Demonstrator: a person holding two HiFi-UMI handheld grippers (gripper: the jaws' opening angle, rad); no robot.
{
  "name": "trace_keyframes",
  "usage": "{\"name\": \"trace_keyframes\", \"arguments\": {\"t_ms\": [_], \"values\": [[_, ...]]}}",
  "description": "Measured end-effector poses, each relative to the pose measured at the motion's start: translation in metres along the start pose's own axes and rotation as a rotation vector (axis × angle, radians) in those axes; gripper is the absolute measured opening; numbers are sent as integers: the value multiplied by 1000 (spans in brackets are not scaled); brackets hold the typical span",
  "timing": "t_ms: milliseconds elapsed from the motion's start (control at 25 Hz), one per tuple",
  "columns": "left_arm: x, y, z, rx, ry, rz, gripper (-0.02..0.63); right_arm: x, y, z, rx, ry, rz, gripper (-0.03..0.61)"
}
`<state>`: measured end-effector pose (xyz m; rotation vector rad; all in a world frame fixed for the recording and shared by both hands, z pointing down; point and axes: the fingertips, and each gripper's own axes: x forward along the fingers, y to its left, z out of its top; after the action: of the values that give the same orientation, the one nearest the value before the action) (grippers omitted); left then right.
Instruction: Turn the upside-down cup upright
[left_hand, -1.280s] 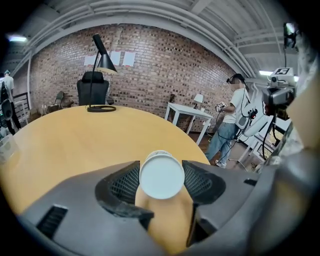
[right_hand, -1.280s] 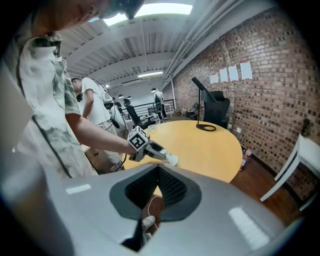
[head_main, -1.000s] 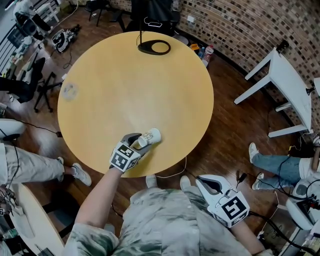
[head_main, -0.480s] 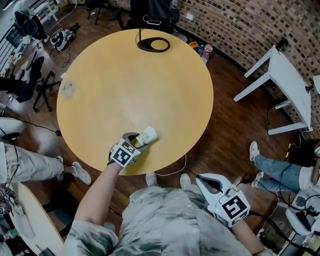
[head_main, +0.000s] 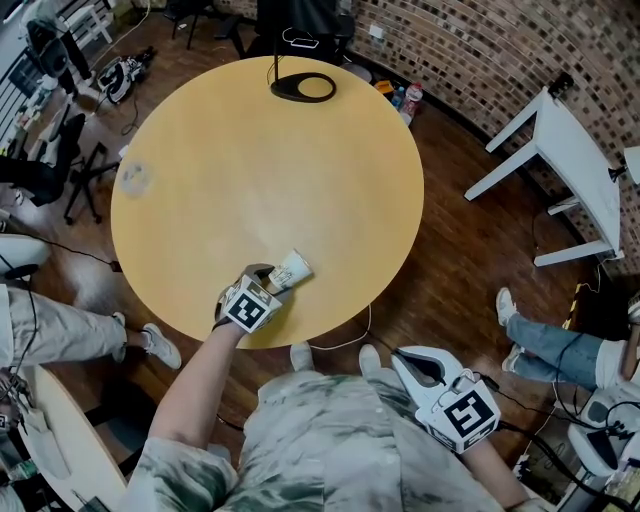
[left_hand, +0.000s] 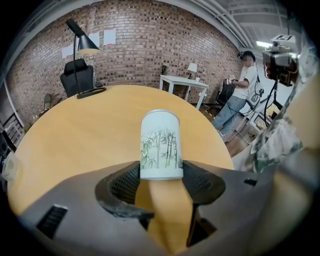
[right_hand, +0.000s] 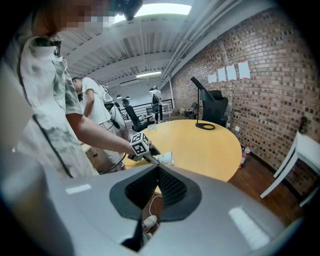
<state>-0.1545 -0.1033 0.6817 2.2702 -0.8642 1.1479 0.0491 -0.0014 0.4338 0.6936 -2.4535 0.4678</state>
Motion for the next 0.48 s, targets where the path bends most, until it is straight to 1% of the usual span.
{"name": "trace_keyframes", "arguments": {"t_ms": [200,400,480], "values": [[5,-1,-3,3,19,6,273,-1,-2,-5,1,-2,5,2],[2,2,-4,1,14,8,323,-2,-3,-4,-3,-7,7,2],[-4,-1,3,6,11,5,338,-4,-4,-4,0,-10,9,2]]}}
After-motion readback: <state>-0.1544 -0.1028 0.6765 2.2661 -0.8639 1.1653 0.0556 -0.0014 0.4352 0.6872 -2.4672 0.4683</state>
